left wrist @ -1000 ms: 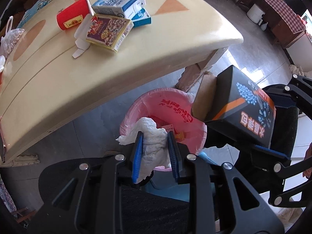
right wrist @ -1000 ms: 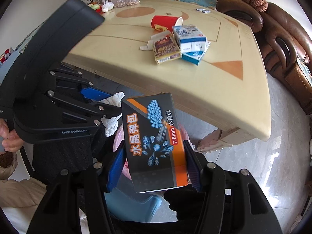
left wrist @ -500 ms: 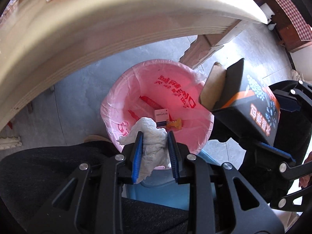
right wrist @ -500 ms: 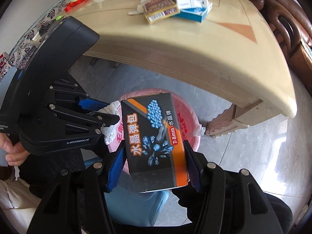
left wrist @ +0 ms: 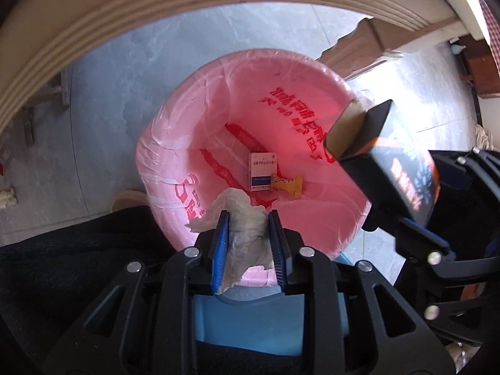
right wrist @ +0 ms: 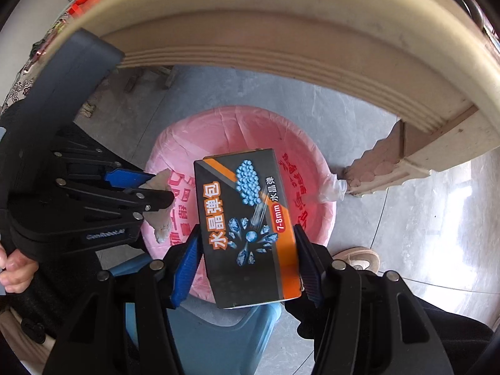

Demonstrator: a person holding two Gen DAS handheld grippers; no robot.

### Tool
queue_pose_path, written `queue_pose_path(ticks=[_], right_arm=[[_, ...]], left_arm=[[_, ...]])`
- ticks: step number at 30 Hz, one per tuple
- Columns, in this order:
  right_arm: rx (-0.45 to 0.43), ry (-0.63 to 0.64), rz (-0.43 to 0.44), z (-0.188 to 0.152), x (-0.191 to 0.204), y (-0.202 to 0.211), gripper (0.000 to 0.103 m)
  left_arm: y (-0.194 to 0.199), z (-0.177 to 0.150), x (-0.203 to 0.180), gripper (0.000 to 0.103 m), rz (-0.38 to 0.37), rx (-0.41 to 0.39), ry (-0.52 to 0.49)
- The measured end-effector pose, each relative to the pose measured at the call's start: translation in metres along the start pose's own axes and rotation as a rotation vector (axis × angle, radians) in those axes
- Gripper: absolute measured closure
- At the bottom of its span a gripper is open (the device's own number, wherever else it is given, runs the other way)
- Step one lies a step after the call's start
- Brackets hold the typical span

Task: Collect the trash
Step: 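Open both tools to drop the tissue and dark box into the bin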

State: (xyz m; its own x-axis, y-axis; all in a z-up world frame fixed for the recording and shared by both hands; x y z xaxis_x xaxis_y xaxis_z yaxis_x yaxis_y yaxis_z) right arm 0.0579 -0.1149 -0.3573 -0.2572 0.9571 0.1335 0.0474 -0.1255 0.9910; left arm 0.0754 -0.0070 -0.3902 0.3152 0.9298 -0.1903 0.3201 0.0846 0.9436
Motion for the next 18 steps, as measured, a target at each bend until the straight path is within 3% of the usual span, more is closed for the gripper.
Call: queue_pose_path(ticks=[15, 18], right_arm=[[0.114, -0.003, 0.037, 0.011, -0.006, -0.056, 0.053], [0.100, 0.017, 0.002, 0.012, -0.005, -0.052, 0.051]], left_arm=[[-0.042, 0.028, 0.008, 0.077, 0.008, 0.119, 0.056], [-0.043, 0.029, 0.010, 0.061, 0.004, 0.130, 0.065]])
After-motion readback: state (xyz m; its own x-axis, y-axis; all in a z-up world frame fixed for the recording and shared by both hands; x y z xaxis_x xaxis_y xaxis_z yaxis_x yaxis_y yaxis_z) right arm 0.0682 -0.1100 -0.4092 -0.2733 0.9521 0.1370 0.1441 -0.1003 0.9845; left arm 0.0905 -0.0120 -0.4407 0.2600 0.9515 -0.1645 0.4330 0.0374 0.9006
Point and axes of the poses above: each gripper's, at about its wrist camera, not at the fingertips, and y roughly against the way its jaws point, x to its left, z to its top, the point moved 7 cm from there along -y, roughly the way its jaws point, and after that the axes turned 10 degrees about x, right-handed, at the moved point
